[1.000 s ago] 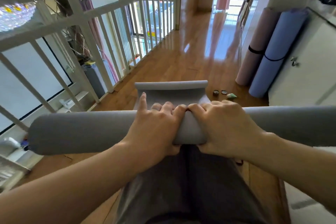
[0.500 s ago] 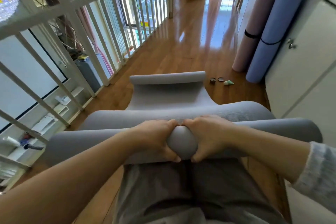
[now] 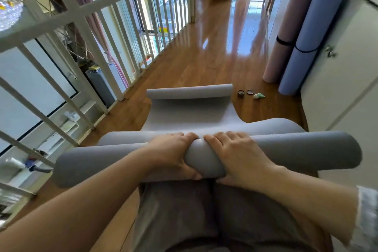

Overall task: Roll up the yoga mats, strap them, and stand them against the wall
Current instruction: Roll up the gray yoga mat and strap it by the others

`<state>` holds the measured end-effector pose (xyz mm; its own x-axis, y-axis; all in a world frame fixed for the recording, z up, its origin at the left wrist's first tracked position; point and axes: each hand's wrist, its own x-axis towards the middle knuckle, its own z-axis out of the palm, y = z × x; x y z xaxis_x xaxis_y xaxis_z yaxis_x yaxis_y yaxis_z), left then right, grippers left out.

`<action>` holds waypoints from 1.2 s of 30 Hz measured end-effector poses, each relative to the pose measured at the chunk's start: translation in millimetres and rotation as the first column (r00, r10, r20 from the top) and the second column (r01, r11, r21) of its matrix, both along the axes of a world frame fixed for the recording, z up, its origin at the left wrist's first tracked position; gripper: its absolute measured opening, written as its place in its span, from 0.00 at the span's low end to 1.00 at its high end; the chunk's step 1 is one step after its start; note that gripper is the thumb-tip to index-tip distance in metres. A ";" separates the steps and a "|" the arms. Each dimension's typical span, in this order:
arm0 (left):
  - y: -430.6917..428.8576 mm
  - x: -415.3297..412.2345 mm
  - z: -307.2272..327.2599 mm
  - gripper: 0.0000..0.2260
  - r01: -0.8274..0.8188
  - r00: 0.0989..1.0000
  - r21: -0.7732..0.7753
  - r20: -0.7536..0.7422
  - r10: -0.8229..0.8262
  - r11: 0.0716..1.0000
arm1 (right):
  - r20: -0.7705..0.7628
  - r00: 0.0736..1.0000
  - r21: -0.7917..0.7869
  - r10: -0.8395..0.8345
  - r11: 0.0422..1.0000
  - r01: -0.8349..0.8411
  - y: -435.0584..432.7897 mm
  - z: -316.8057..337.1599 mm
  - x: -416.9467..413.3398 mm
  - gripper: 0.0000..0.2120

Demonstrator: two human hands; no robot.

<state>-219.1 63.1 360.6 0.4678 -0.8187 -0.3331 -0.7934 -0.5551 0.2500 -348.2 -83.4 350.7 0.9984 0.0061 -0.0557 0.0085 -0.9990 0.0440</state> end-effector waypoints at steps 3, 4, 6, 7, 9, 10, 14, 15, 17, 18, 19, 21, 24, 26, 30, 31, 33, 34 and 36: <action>-5.4 -3.5 0.5 0.39 -0.014 0.995 0.013 0.097 0.013 1.000 | -0.005 1.000 0.027 -0.022 0.999 0.022 -10.1 -0.2 9.9 0.39; -5.0 -10.0 -3.8 0.40 -0.014 0.977 0.014 0.214 0.010 1.000 | -0.020 0.999 0.064 -0.026 0.998 0.027 -14.8 3.2 13.3 0.39; -0.6 -27.8 -13.4 0.42 -0.007 0.900 0.015 0.437 -0.001 1.000 | -0.065 0.998 0.125 -0.012 0.992 0.020 -20.4 8.0 19.3 0.40; 1.1 -32.1 -17.0 0.43 -0.016 0.874 0.006 0.486 0.011 1.000 | -0.099 0.995 0.141 0.005 0.990 0.009 -22.1 9.7 23.3 0.40; -0.6 -25.3 -17.5 0.43 -0.020 0.885 -0.035 0.465 0.034 0.999 | -0.190 0.982 0.189 0.015 0.982 0.022 -26.0 15.6 33.6 0.41; -2.9 -16.9 -15.3 0.42 -0.005 0.904 -0.060 0.427 0.030 0.998 | -0.234 0.972 0.225 0.015 0.974 0.039 -28.1 19.3 38.8 0.41; -8.1 7.8 -1.4 0.39 -0.009 0.973 -0.064 0.231 0.023 0.998 | -0.099 0.995 0.087 -0.031 0.995 0.040 -19.7 13.7 36.8 0.46; -9.6 11.3 0.1 0.39 -0.022 0.983 -0.041 0.181 0.029 0.999 | 0.001 0.999 -0.003 -0.034 0.999 0.034 -14.0 4.7 31.2 0.48; -14.5 15.8 3.4 0.38 -0.022 0.993 0.000 0.113 0.022 1.000 | 0.119 0.992 -0.070 -0.030 0.997 0.039 -5.5 -11.3 22.3 0.47; -17.4 17.3 4.4 0.38 -0.015 0.994 0.008 0.106 0.014 1.000 | 0.172 0.984 -0.056 -0.035 0.997 0.045 -7.6 -16.4 22.9 0.45; -19.7 17.4 5.5 0.38 -0.017 0.993 0.010 0.115 0.016 1.000 | 0.192 0.981 -0.042 -0.041 0.998 0.050 -11.4 -16.0 25.5 0.42; -19.7 9.5 2.8 0.40 -0.023 0.976 0.013 0.216 0.019 1.000 | 0.179 0.983 -0.039 -0.029 0.999 0.037 -17.3 -13.1 30.6 0.40; -7.8 -17.6 -17.5 0.42 -0.003 0.869 -0.026 0.495 0.016 1.000 | 0.164 0.986 -0.051 -0.042 0.997 0.051 -17.5 -15.5 28.1 0.41; -3.1 -28.1 -25.0 0.41 -0.022 0.839 -0.084 0.541 0.064 0.996 | 0.178 0.983 -0.053 -0.051 0.997 0.061 -16.2 -19.9 26.0 0.41; -7.7 -21.5 -9.8 0.41 -0.031 0.854 -0.073 0.516 0.065 0.997 | 0.137 0.990 -0.042 -0.023 0.999 0.029 -14.2 -1.8 28.2 0.38; -7.5 -21.0 -2.2 0.42 -0.024 0.852 -0.070 0.520 0.057 0.997 | 0.114 0.993 -0.035 -0.014 0.999 0.018 -13.5 8.5 27.6 0.37; -2.0 -24.0 14.1 0.42 -0.008 0.853 -0.076 0.519 0.046 0.997 | 0.104 0.994 -0.044 0.014 0.999 -0.009 -10.3 33.6 23.7 0.36; 2.4 -28.0 23.4 0.42 0.002 0.859 -0.078 0.511 0.038 0.997 | 0.093 0.995 -0.046 0.028 0.999 -0.024 -7.8 46.1 19.3 0.35; 12.0 -39.3 39.0 0.42 0.021 0.873 -0.060 0.488 0.011 0.998 | 0.057 0.997 -0.032 0.059 0.998 -0.058 -1.5 63.2 5.9 0.36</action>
<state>-258.4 75.1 399.6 0.5538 -0.8325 -0.0130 -0.8258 -0.5472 -0.1363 -342.3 -85.0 413.9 0.9980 0.0637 0.0006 0.0634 -0.9950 0.0765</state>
